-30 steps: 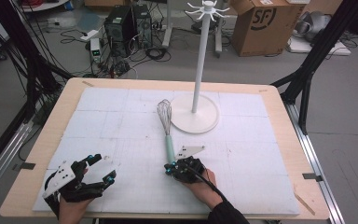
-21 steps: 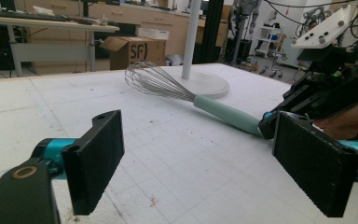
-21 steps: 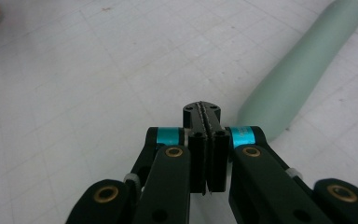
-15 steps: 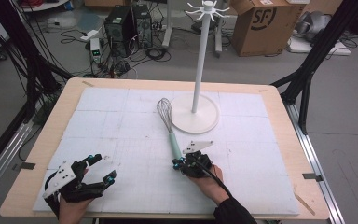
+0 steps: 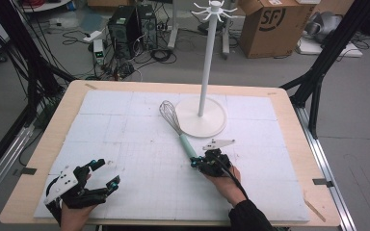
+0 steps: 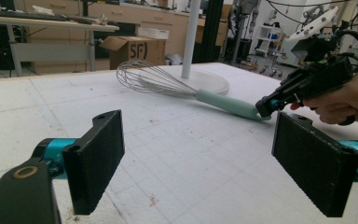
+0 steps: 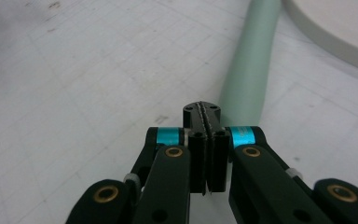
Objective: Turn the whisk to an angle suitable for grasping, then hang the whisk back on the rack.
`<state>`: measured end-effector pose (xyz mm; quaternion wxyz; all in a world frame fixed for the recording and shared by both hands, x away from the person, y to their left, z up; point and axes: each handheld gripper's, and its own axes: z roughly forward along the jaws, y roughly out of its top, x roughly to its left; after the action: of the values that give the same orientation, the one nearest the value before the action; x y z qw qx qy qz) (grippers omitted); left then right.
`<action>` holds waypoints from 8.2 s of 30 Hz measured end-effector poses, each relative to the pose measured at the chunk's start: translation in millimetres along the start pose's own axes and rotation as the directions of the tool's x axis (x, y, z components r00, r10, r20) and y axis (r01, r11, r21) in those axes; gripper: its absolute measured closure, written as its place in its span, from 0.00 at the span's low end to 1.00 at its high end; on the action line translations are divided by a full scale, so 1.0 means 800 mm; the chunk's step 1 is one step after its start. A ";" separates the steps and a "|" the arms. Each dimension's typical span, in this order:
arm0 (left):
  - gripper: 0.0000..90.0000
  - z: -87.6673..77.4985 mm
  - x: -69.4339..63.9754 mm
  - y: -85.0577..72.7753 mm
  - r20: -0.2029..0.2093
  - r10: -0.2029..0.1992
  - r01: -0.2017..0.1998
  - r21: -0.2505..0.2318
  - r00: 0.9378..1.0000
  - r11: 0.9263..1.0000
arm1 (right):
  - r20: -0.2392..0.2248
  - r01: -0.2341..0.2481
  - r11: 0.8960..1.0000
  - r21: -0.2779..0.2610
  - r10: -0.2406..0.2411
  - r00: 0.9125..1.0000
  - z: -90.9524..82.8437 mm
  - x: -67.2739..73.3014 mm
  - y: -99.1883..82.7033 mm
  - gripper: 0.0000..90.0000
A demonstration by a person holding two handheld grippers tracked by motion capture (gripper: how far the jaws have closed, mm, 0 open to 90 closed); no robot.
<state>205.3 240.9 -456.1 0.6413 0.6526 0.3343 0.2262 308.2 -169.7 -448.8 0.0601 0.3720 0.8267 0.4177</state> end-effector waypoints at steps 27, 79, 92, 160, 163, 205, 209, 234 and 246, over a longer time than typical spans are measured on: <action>0.19 0.000 -0.001 0.000 0.008 0.001 -0.001 0.001 1.000 1.000 | 0.073 -0.110 0.994 -0.024 0.111 0.991 -0.015 -0.060 -0.005 1.00; 0.19 0.000 0.000 0.000 0.005 -0.003 0.003 0.003 1.000 1.000 | 0.143 -0.152 0.988 -0.038 0.156 0.977 -0.018 -0.088 -0.007 1.00; 0.19 0.000 0.000 0.000 0.005 0.000 0.000 0.003 1.000 1.000 | 0.144 -0.156 0.987 -0.039 0.160 0.977 -0.019 -0.089 -0.007 1.00; 0.29 0.170 0.009 0.101 0.339 0.096 -0.156 0.155 0.936 0.976 | 0.056 0.046 0.869 -0.493 -0.021 0.998 -0.183 -0.025 -0.100 0.17; 0.30 0.191 0.008 0.107 0.363 0.120 -0.192 0.172 0.924 0.966 | 0.050 0.041 0.864 -0.501 -0.018 0.999 -0.184 -0.026 -0.100 0.17; 0.39 0.408 -0.005 0.107 0.658 0.048 -0.463 0.473 0.751 0.750 | -0.005 -0.003 0.845 -0.534 0.000 1.000 -0.190 -0.041 -0.103 0.17; 0.40 0.417 -0.005 0.099 0.661 0.040 -0.482 0.503 0.750 0.718 | -0.016 -0.010 0.844 -0.537 0.002 1.000 -0.191 -0.043 -0.103 0.17; 0.42 0.443 -0.022 0.067 0.706 0.049 -0.601 0.563 0.707 0.567 | -0.036 -0.029 0.833 -0.552 0.011 0.999 -0.193 -0.045 -0.103 0.17; 0.49 0.438 -0.034 0.056 0.721 0.048 -0.644 0.585 0.691 0.492 | -0.025 -0.025 0.827 -0.561 0.014 1.000 -0.197 -0.046 -0.105 0.17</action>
<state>447.7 -17.1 -434.3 0.2763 0.9598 0.0186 -0.0465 222.7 -327.5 -416.9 0.1542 0.3421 0.6644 0.6464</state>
